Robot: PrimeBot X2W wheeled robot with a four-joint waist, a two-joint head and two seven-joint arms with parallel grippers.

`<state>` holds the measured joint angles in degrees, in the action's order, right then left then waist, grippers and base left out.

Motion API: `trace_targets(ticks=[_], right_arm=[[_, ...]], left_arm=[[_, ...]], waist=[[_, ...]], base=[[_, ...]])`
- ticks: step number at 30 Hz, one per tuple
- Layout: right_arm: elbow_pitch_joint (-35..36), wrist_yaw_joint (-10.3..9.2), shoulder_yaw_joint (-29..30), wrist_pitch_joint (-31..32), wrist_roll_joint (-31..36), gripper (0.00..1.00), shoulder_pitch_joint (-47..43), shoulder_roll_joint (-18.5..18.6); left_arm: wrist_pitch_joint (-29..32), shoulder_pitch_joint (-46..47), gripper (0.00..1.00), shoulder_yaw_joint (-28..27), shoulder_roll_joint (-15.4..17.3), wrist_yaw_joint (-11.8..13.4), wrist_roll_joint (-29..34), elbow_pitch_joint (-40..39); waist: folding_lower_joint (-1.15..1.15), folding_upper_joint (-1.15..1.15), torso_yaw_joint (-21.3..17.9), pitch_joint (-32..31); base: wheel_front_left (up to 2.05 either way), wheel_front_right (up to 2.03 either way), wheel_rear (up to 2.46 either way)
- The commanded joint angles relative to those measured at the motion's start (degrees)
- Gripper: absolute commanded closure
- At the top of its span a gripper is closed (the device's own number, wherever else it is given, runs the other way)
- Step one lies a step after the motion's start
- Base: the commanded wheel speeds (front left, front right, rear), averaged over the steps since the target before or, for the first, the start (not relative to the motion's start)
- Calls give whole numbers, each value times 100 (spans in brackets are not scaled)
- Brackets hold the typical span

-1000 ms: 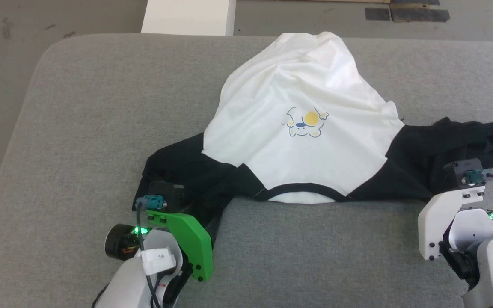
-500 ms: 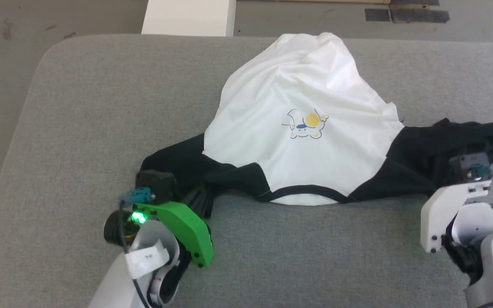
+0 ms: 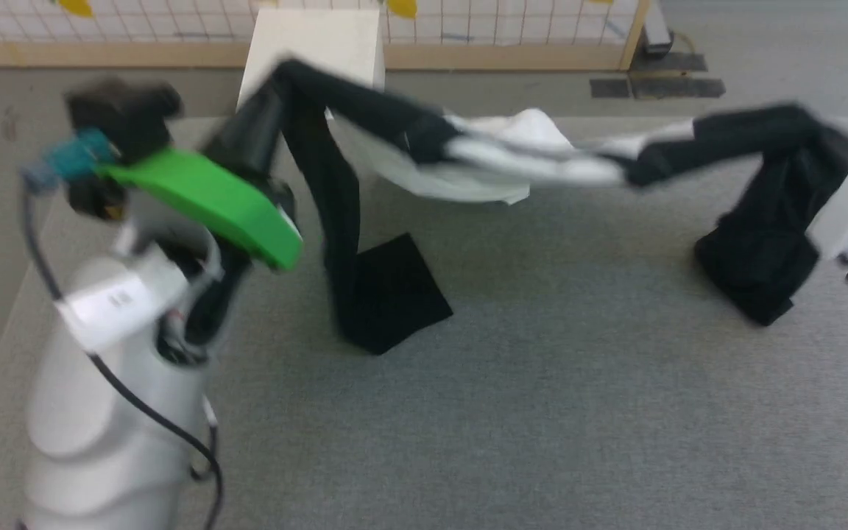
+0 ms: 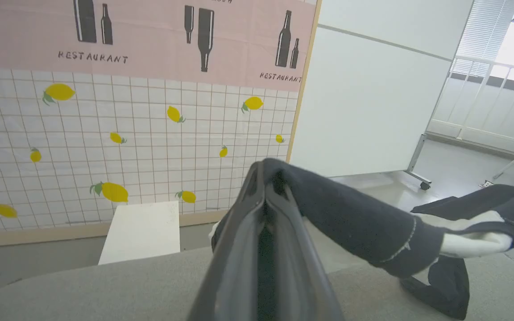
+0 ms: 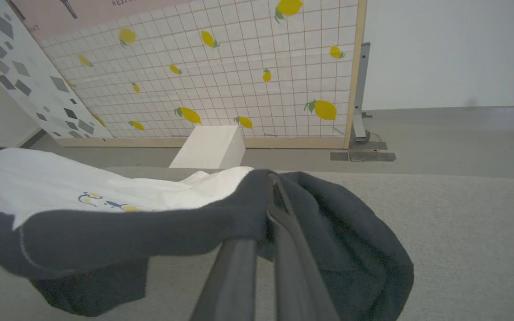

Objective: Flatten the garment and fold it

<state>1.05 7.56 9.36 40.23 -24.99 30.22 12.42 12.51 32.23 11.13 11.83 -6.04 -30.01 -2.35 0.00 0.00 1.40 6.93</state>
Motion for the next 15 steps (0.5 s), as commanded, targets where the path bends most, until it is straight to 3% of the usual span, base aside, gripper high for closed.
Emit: trace_targets(ticks=[1,10,15], right_arm=[[81,-8,17,115,-161,100,252,49],[138,-8,-9,846,-425,100,1364,347],[19,-8,33,1058,-424,100,1852,279]], left_arm=[[-31,289,100,-55,146,-48,33,28],[43,1673,100,-248,558,-87,59,330],[212,2260,100,-211,739,-100,95,563]], waist=[[0,0,-161,-227],[0,0,-270,-459],[0,0,-319,-363]], base=[[0,0,0],[0,0,0],[0,0,0]])
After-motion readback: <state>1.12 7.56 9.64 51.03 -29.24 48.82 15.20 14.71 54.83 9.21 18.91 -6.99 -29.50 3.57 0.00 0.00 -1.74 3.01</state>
